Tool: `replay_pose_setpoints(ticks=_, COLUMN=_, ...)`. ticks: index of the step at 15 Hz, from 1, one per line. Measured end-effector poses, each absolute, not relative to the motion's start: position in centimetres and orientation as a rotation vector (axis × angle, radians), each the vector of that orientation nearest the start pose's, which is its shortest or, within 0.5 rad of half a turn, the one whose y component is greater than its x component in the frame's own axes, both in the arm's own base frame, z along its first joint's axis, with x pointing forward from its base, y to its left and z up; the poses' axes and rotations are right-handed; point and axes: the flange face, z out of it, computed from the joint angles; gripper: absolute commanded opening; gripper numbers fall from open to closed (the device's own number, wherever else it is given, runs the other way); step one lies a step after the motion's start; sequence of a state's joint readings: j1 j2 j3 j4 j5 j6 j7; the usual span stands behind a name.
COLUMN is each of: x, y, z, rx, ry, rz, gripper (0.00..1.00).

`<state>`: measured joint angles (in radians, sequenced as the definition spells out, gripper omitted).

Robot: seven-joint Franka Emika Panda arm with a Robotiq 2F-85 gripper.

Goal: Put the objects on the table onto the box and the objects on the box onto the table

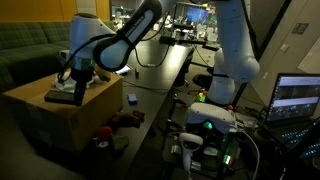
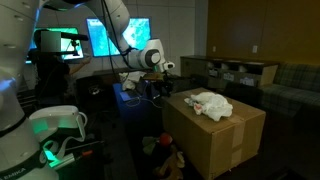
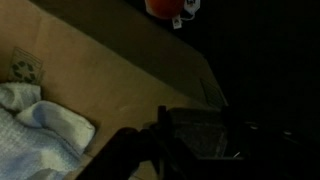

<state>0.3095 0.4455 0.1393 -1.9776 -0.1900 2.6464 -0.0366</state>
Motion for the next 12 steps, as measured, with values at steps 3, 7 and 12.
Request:
replay_pose_setpoints(ticks=3, x=58.5, y=28.6, z=26.0, rx=-2.963, ry=-0.963, rz=-0.387, gripper=0.31)
replay_pose_setpoints(ticks=7, x=59.7, y=29.3, z=25.7, rx=-2.963, ry=-0.985, rz=-0.410, gripper=0.82)
replay_pose_setpoints(ticks=12, x=60.8, y=29.2, z=25.9, rx=-2.978, ry=-0.988, rz=-0.437, gripper=1.00)
